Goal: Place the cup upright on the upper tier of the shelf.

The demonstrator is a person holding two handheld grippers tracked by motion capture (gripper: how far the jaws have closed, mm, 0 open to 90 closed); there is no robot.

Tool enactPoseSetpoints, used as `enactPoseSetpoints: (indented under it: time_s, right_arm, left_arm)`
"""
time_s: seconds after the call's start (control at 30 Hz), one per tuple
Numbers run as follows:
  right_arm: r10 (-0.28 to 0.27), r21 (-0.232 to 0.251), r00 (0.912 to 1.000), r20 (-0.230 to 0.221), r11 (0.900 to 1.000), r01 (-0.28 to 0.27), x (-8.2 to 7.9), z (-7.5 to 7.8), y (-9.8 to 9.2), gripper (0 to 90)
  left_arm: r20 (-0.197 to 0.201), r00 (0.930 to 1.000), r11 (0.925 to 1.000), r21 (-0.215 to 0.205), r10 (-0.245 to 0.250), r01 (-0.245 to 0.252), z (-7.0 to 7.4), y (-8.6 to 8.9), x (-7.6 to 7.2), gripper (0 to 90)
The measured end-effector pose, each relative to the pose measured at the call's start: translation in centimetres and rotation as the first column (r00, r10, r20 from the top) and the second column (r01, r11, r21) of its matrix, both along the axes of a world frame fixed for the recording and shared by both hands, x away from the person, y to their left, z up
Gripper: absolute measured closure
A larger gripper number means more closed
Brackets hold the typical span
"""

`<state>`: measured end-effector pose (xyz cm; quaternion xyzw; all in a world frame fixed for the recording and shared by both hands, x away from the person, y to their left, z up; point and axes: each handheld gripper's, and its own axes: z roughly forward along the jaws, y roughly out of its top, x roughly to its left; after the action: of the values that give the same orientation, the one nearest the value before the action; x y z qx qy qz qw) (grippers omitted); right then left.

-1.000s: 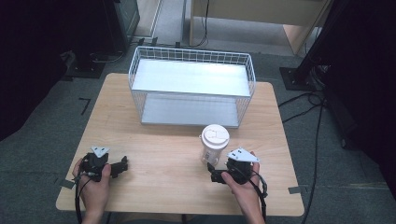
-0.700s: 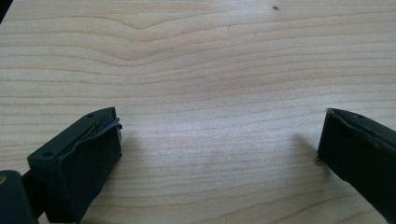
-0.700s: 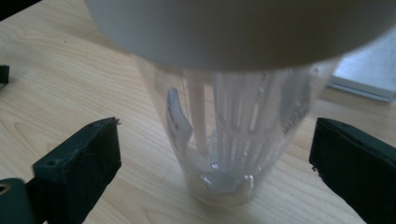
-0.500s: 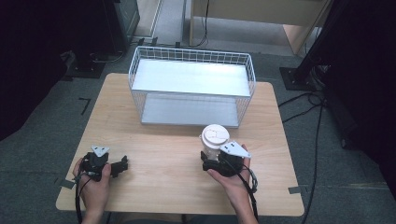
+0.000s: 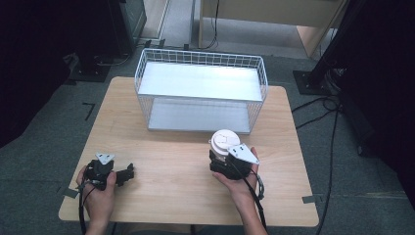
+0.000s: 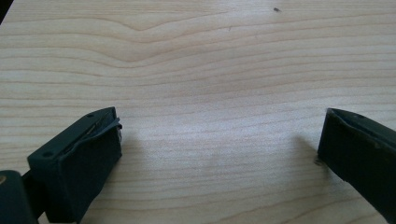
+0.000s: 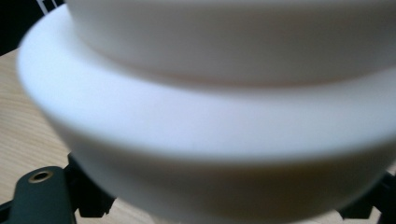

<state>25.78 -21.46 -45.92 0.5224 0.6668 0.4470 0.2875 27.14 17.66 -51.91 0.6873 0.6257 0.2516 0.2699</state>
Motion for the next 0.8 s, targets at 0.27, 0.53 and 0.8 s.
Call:
enactPoseSetpoints:
  time_s: [0.27,0.53,0.8]
  right_arm:
    - [0.009,-0.025,0.9996,0.026,1.0,-0.008,0.2,0.2,0.3,15.9]
    - [0.019,-0.045,0.9988,0.045,0.999,-0.017,0.1,0.8,0.5,16.4]
    - [0.016,-0.04,0.997,0.076,0.999,-0.013,-0.2,2.1,0.8,16.3]
  left_arm:
    - [0.0,1.0,1.0,-0.001,0.0,0.0,0.0,0.0,0.0,0.0]
    - [0.0,1.0,1.0,-0.001,0.0,0.0,0.0,0.0,0.0,0.0]
    - [0.0,1.0,1.0,-0.001,0.0,0.0,0.0,0.0,0.0,0.0]
